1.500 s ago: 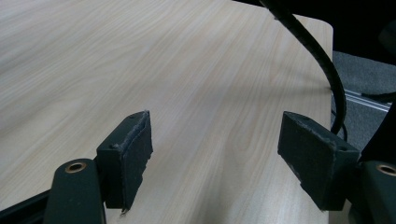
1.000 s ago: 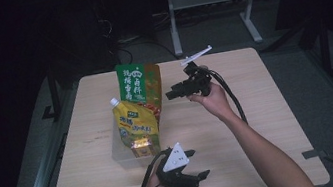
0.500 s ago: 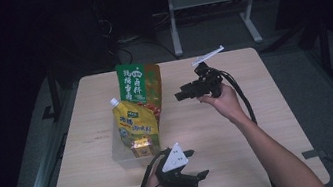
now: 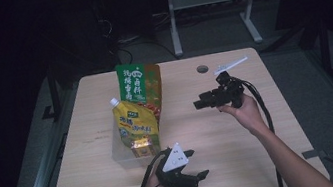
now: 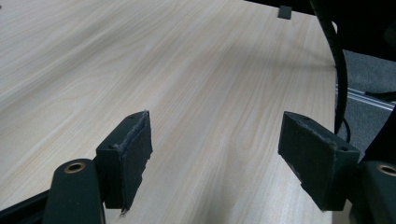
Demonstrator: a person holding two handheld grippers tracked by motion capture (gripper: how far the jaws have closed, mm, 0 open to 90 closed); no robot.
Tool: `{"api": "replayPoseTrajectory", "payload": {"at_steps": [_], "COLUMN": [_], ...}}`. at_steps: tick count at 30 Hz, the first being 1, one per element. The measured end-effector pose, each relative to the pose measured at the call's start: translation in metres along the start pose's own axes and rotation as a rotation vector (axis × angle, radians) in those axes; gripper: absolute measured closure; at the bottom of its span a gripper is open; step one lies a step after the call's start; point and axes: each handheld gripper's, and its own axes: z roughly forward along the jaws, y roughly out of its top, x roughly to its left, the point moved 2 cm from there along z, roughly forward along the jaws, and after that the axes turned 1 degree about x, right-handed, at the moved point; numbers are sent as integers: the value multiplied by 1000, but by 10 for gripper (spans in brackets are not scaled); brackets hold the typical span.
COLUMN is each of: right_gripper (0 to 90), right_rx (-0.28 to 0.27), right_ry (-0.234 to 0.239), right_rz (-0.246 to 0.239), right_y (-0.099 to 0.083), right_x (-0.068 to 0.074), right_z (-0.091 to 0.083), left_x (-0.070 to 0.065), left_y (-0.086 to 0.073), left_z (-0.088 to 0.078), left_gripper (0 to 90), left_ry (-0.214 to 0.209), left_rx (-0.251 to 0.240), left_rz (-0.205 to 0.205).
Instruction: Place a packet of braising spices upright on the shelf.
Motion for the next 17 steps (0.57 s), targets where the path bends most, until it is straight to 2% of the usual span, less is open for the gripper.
{"api": "replayPoseTrajectory", "payload": {"at_steps": [4, 7, 9, 11, 17], "right_gripper": [435, 434, 433, 429, 408], "right_rx": [14, 27, 31, 32, 25], "right_ry": [-9, -13, -11, -8, -11], "right_rz": [11, 40, 42, 57, 67], "right_y": [-23, -42, -52, -59, -82], "right_x": [-2, -5, -5, -6, -3], "right_z": [-9, -14, -17, -19, -27], "left_x": [-1, -2, -1, -2, -4], "left_y": [-1, -1, 0, -1, -1], "left_z": [1, 2, 1, 2, 3], "left_gripper": [252, 251, 250, 250, 236], "left_ry": [-4, -4, -2, -4, 1], "left_rx": [9, 11, 12, 6, 2], "left_rz": [6, 11, 32, 13, 10]}}
